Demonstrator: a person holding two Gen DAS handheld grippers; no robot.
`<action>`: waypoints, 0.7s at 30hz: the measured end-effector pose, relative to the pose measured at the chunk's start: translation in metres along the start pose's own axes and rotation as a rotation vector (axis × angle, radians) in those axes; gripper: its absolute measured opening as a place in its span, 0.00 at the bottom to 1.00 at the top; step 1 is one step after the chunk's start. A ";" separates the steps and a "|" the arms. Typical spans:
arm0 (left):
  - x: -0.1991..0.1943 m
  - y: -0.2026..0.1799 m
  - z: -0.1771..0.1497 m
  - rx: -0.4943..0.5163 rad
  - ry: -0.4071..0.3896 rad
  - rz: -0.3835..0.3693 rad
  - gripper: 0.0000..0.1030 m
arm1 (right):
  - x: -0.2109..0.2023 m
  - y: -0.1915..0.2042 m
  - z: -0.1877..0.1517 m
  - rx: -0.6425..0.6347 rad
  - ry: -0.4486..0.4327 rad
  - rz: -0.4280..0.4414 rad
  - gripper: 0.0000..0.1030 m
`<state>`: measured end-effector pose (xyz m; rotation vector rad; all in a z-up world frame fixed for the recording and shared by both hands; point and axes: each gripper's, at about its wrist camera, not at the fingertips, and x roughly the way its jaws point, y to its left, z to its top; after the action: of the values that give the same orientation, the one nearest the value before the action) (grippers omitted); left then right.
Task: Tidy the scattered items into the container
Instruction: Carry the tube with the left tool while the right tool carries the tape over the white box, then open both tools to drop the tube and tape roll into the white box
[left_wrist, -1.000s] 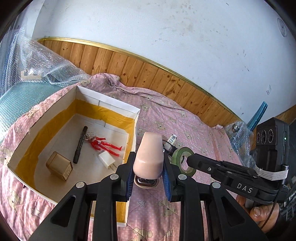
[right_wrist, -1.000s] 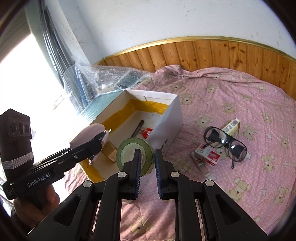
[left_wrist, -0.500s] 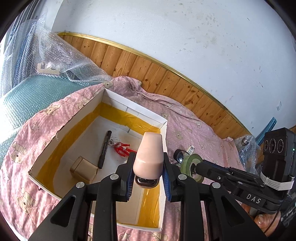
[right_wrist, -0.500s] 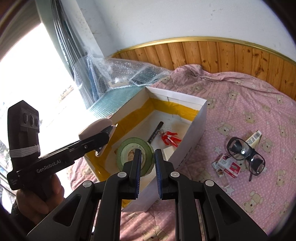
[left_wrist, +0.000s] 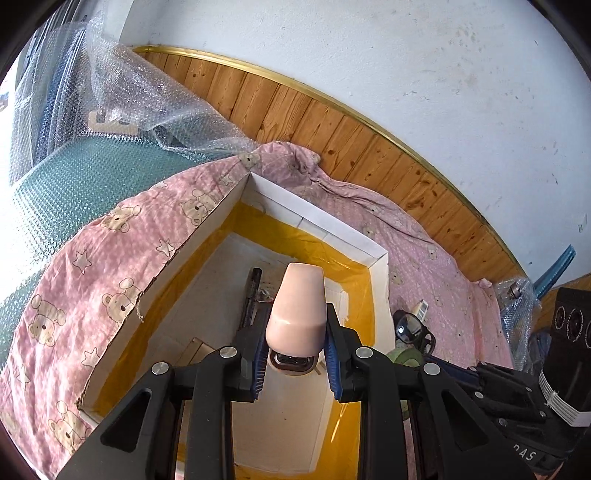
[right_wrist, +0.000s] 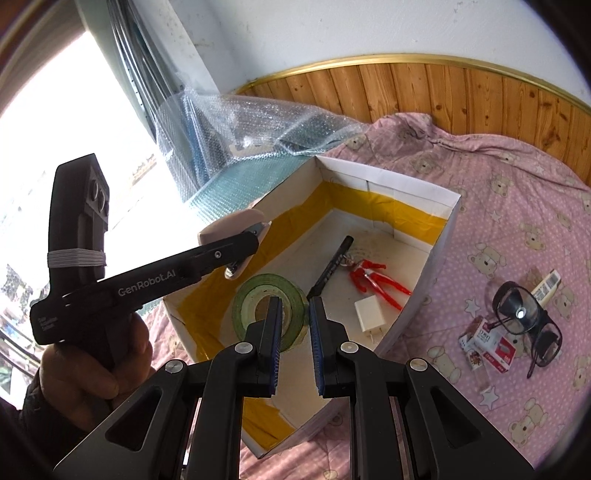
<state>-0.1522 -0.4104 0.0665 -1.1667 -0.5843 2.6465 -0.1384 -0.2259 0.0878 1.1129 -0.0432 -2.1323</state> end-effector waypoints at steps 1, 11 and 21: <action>0.005 0.002 0.003 0.000 0.003 0.009 0.27 | 0.004 -0.001 0.001 0.001 0.004 0.002 0.15; 0.046 0.042 0.019 -0.069 0.039 0.064 0.41 | 0.043 -0.023 -0.004 0.063 0.076 0.033 0.37; 0.017 0.035 -0.003 -0.070 0.049 0.057 0.41 | 0.016 -0.025 -0.013 0.101 0.060 0.045 0.37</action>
<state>-0.1614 -0.4352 0.0385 -1.2820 -0.6497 2.6560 -0.1495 -0.2136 0.0596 1.2222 -0.1487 -2.0752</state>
